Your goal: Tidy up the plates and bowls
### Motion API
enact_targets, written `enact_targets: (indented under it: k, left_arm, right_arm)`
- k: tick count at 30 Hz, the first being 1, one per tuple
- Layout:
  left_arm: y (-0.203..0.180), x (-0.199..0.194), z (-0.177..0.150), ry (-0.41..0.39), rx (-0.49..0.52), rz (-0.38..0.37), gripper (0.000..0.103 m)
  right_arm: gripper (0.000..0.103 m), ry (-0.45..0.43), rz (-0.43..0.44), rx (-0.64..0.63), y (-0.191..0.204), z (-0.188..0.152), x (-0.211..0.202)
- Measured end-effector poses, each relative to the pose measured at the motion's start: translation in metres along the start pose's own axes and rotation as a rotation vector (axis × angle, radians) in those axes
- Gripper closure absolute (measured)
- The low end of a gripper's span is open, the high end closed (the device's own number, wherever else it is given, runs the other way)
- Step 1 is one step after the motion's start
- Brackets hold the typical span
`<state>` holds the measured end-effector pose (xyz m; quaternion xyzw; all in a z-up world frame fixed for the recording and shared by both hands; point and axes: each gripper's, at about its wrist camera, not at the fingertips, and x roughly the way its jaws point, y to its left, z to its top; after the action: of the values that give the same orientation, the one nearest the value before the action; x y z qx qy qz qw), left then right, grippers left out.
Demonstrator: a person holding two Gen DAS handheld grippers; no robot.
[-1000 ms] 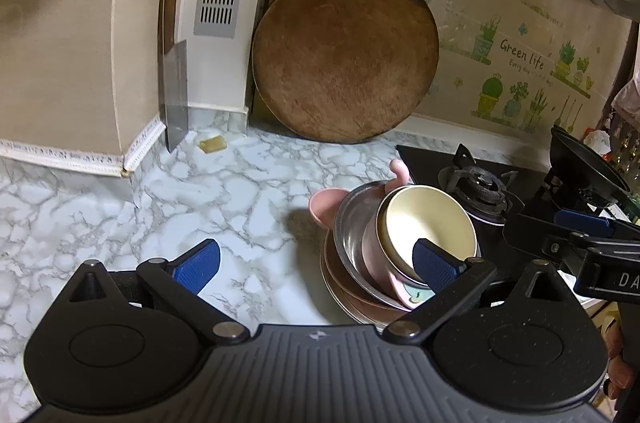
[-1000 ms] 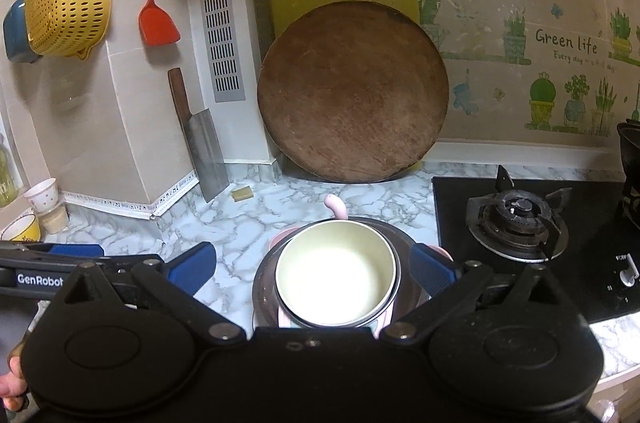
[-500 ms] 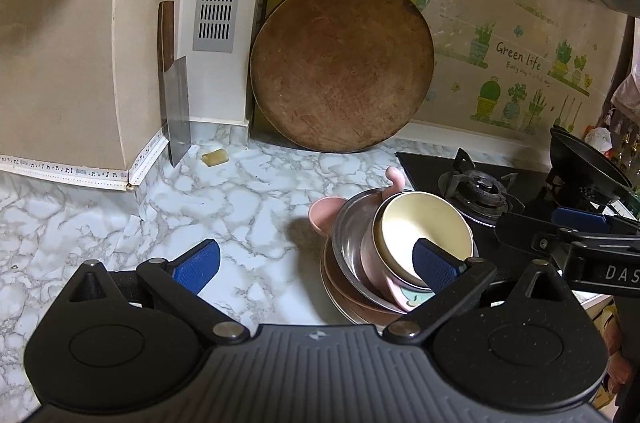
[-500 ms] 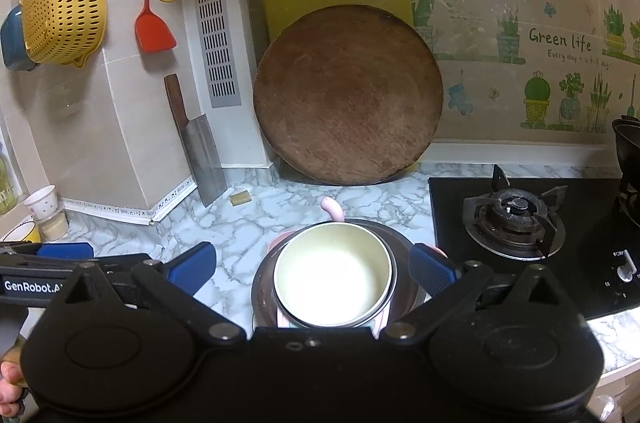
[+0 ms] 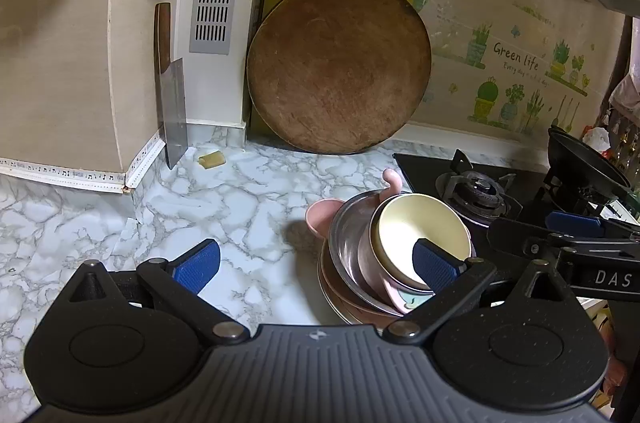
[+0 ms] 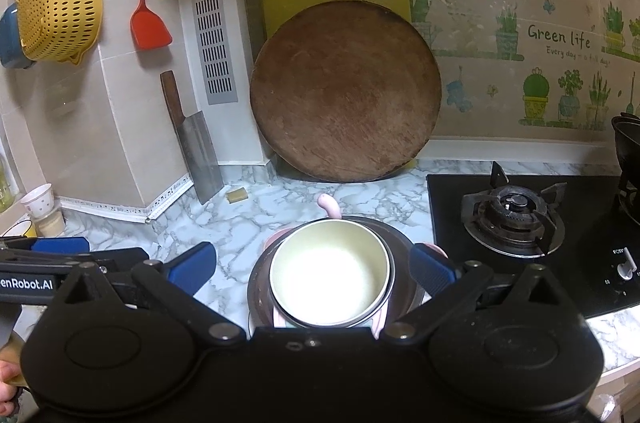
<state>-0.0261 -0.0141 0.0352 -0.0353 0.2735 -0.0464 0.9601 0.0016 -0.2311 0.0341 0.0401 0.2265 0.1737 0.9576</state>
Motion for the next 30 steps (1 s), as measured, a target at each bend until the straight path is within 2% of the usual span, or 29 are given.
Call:
enact_targets:
  k: [15,30]
  left_arm:
    - [-0.008,0.001,-0.002,0.014,0.013,0.011,0.0]
    - [-0.015,0.014,-0.011,0.073,-0.001,-0.014,0.0]
  right_arm:
    - [0.0,0.005,0.0,0.001,-0.002,-0.002,0.0]
    - [0.0,0.028,-0.017,-0.001,-0.005,-0.006,0.0]
